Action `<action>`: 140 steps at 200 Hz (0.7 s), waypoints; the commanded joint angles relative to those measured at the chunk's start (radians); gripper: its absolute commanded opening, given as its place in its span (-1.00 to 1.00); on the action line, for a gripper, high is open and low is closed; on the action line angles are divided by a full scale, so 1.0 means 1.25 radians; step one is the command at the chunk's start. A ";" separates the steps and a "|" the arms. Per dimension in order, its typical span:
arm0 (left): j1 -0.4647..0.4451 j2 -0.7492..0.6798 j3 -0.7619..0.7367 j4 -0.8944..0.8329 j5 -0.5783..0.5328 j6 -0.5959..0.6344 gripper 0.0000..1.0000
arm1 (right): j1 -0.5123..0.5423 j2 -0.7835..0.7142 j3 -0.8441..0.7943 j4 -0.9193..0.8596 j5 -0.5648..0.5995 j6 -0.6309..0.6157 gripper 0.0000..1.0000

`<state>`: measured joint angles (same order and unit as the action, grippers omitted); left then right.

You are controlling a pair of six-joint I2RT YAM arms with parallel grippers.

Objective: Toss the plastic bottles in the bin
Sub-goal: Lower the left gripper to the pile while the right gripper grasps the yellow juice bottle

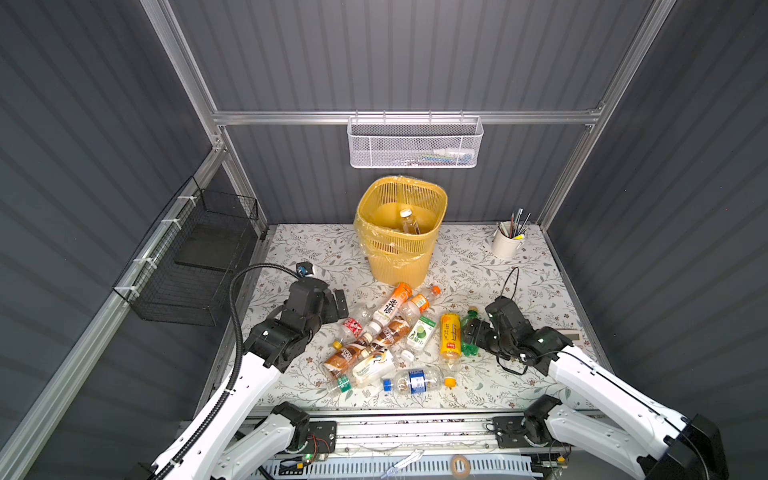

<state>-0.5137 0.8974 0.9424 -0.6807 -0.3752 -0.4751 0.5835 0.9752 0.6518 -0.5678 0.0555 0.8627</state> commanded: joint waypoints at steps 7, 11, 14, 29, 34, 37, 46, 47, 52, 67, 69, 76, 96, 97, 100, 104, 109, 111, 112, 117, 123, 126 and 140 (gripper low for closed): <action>0.002 0.016 -0.027 -0.045 -0.012 -0.019 0.99 | 0.065 0.059 0.036 0.000 0.043 0.033 0.81; 0.003 0.021 -0.028 -0.047 -0.007 -0.019 0.99 | 0.075 0.067 0.040 0.001 0.047 0.037 0.81; 0.002 0.024 -0.029 -0.047 -0.003 -0.019 0.99 | 0.082 0.073 0.042 0.000 0.050 0.039 0.81; 0.002 0.035 -0.040 -0.046 0.010 -0.020 0.99 | 0.107 0.103 0.054 0.010 0.049 0.048 0.81; 0.003 0.038 -0.044 -0.044 0.012 -0.020 0.99 | 0.113 0.109 0.059 0.014 0.046 0.049 0.82; 0.003 0.040 -0.047 -0.044 0.014 -0.019 0.99 | 0.116 0.128 0.060 0.018 0.043 0.050 0.81; 0.002 0.043 -0.055 -0.042 0.016 -0.016 0.99 | 0.124 0.156 0.071 0.019 0.040 0.052 0.82; 0.002 0.043 -0.056 -0.042 0.016 -0.016 0.99 | 0.124 0.158 0.072 0.019 0.039 0.052 0.81; 0.002 0.045 -0.060 -0.042 0.017 -0.015 1.00 | 0.128 0.172 0.078 0.019 0.038 0.053 0.81; 0.003 0.050 -0.071 -0.042 0.021 -0.014 0.99 | 0.137 0.209 0.095 0.012 0.036 0.054 0.80; 0.003 0.050 -0.073 -0.043 0.022 -0.014 1.00 | 0.137 0.213 0.097 0.012 0.036 0.053 0.80; 0.003 0.050 -0.079 -0.042 0.026 -0.015 0.99 | 0.139 0.228 0.103 0.010 0.034 0.052 0.79; 0.003 0.049 -0.091 -0.036 0.034 -0.019 1.00 | 0.140 0.267 0.121 0.010 0.037 0.046 0.72; 0.003 0.049 -0.091 -0.035 0.035 -0.019 1.00 | 0.140 0.269 0.122 0.010 0.037 0.045 0.72; 0.003 0.048 -0.093 -0.035 0.036 -0.019 0.99 | 0.140 0.275 0.125 0.010 0.037 0.044 0.70; 0.003 0.046 -0.095 -0.035 0.036 -0.019 0.99 | 0.140 0.284 0.130 0.009 0.037 0.042 0.69; 0.003 0.044 -0.095 -0.035 0.036 -0.019 0.99 | 0.139 0.296 0.138 0.003 0.038 0.040 0.67; 0.004 0.044 -0.096 -0.035 0.035 -0.019 0.99 | 0.140 0.300 0.141 0.001 0.038 0.039 0.66; 0.004 0.043 -0.096 -0.035 0.036 -0.018 1.00 | 0.140 0.302 0.143 0.000 0.038 0.038 0.66; 0.003 0.041 -0.096 -0.036 0.034 -0.017 0.99 | 0.140 0.313 0.150 -0.006 0.038 0.034 0.65; 0.003 0.039 -0.096 -0.036 0.032 -0.016 1.00 | 0.140 0.328 0.158 -0.013 0.038 0.029 0.65; 0.004 0.038 -0.096 -0.036 0.031 -0.015 0.99 | 0.141 0.334 0.163 -0.017 0.039 0.028 0.65; 0.004 0.034 -0.097 -0.040 0.027 -0.011 0.99 | 0.140 0.359 0.177 -0.031 0.043 0.021 0.65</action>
<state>-0.5137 0.9596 0.8280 -0.7155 -0.3470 -0.4835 0.7547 1.3766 0.8341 -0.5533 0.0872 0.9089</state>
